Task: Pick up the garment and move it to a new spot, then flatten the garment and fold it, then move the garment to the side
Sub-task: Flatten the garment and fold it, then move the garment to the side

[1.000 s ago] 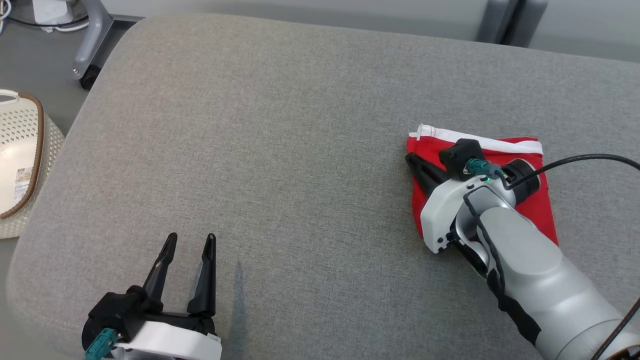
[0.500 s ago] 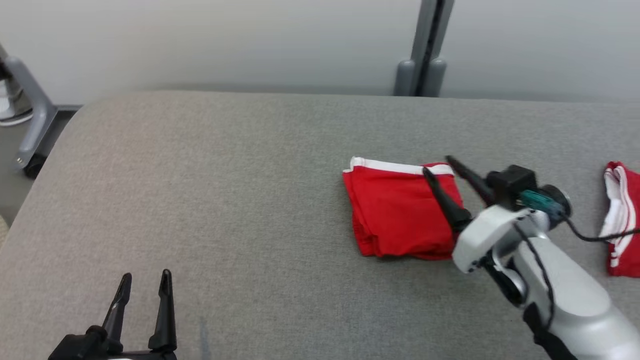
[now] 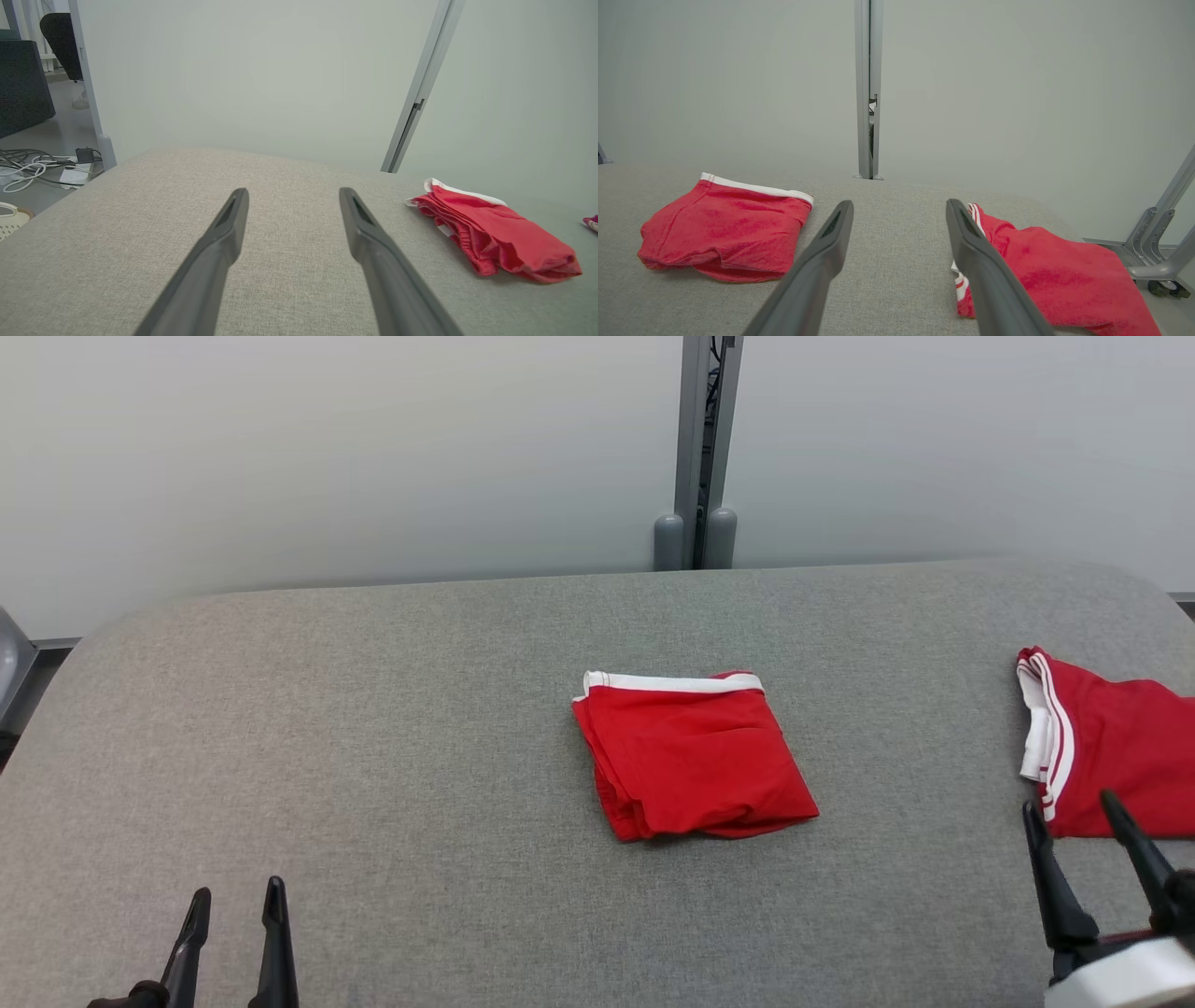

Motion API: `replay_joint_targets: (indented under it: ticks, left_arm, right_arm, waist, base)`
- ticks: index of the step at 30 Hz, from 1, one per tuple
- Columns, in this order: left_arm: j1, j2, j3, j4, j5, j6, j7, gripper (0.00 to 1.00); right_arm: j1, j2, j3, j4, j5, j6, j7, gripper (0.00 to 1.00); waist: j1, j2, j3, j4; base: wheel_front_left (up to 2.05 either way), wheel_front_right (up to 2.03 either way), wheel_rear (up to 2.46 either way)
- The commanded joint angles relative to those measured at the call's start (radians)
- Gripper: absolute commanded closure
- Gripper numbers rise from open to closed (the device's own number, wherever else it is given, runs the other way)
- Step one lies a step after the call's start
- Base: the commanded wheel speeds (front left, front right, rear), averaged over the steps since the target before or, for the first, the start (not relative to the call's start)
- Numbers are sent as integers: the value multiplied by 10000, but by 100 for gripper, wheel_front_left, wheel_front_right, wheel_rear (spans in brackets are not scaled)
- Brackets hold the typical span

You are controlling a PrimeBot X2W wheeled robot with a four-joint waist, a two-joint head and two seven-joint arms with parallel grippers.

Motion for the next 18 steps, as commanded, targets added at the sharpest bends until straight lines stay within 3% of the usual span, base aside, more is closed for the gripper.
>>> replay_joint_targets:
  ticks: [1, 12, 18]
  left_arm:
    - [74, 41, 58, -6, 49, 12, 4, 0]
    - [99, 39, -22, -31, 177, -57, 5, 0]
    - [-47, 39, -152, -208, 221, -102, 5, 0]
  right_arm:
    - [327, 52, -233, -127, -191, 5, -17, 0]
    - [1064, 741, -912, -423, -585, 4, -20, 0]
    - [184, 817, -447, 27, 451, 4, 121, 0]
  waist:
    - [0, -1, -20, -8]
    - [0, -1, -46, 52]
    - [0, -1, 135, 176]
  base:
    - [0, 0, 0]
    - [0, 0, 0]
    - [0, 0, 0]
